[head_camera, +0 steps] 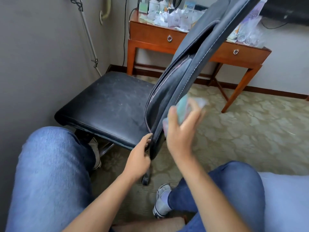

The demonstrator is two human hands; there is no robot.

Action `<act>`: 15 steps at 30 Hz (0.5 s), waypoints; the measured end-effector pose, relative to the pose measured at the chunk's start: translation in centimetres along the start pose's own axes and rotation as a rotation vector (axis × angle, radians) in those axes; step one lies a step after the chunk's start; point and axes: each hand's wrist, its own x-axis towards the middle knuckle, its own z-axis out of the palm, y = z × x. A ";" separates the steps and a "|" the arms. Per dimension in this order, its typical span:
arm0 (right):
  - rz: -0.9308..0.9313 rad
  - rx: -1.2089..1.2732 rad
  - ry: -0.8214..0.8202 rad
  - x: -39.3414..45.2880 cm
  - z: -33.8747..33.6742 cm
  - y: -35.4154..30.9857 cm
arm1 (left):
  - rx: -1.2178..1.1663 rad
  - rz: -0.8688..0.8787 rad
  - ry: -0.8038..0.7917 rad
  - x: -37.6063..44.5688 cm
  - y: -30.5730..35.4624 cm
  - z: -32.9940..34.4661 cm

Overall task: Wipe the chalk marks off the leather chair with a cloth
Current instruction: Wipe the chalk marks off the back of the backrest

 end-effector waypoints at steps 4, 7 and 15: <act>-0.003 -0.061 -0.386 -7.0 -0.4 2.9 | -0.036 0.088 0.068 0.9 0.3 -0.6; -0.236 -0.074 -0.307 -3.5 -2.0 1.0 | -0.007 0.055 0.101 0.9 -0.4 -0.8; -0.653 -0.537 0.003 6.3 -0.3 -6.5 | 0.381 -0.020 0.219 2.1 0.8 0.3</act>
